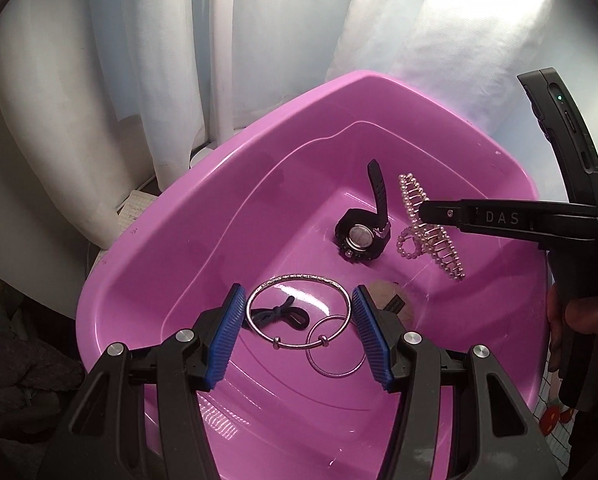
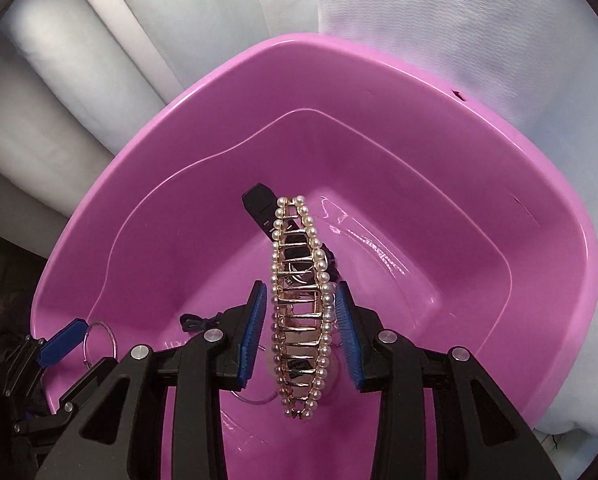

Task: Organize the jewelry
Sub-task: 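Open left tool to drop bangle while right tool drops pearl clip into tub, then move both open tools back toward the hair tie and pink headband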

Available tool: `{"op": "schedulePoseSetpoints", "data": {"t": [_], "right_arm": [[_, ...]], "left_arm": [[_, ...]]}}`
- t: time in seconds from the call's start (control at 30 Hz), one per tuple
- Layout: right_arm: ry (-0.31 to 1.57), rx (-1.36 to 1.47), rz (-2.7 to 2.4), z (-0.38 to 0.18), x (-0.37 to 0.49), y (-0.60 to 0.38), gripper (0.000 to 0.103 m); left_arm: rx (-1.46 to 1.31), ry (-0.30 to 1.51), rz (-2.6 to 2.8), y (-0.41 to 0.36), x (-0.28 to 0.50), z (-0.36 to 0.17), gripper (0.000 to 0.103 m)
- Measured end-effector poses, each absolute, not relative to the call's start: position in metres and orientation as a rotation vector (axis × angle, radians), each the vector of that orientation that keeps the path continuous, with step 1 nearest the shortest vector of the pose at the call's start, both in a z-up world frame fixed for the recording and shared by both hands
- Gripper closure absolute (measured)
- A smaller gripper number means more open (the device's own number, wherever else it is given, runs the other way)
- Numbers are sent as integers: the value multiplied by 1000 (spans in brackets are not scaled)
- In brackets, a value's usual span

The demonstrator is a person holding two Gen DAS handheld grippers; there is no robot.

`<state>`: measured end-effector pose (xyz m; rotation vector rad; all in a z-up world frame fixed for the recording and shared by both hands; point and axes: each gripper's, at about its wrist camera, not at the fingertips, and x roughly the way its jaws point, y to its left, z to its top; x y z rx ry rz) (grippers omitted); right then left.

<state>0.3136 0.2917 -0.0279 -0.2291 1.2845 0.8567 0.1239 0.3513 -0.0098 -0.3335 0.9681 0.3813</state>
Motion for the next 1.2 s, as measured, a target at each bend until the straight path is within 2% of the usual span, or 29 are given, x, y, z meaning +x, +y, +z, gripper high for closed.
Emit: {"op": "schedulePoseSetpoints", "data": {"t": [0.07,0.1,0.13,0.17,0.3,0.77,0.83,1.03,1.1,1.2], "right_arm": [[1270,-249,841,-28,311,293,60],[1268,-248,842,-29,310,294,59],[1267,-246,841,-29,311,295,59],[1265,-242,842,-29,311,296,58],[1260,-223,843,-29,302,289,54],[1215,-195,888,-10,287,254,53],[1196,-191,899,-2,282,250,49],[1111,-138,925,27,261,233,46],[1082,-105,933,35,252,222,41],[1042,-62,942,44,237,204,41]], "left_arm": [[-317,972,382,349,125,-9,43],[-299,973,394,347,125,-9,33],[-292,970,405,346,124,-8,18],[-303,965,407,347,122,-7,14],[-302,967,420,348,118,-8,13],[-291,917,457,341,101,4,13],[-286,893,469,339,96,11,13],[-289,785,519,335,73,29,8],[-291,762,534,334,67,32,8],[-307,739,547,331,57,36,7]]}}
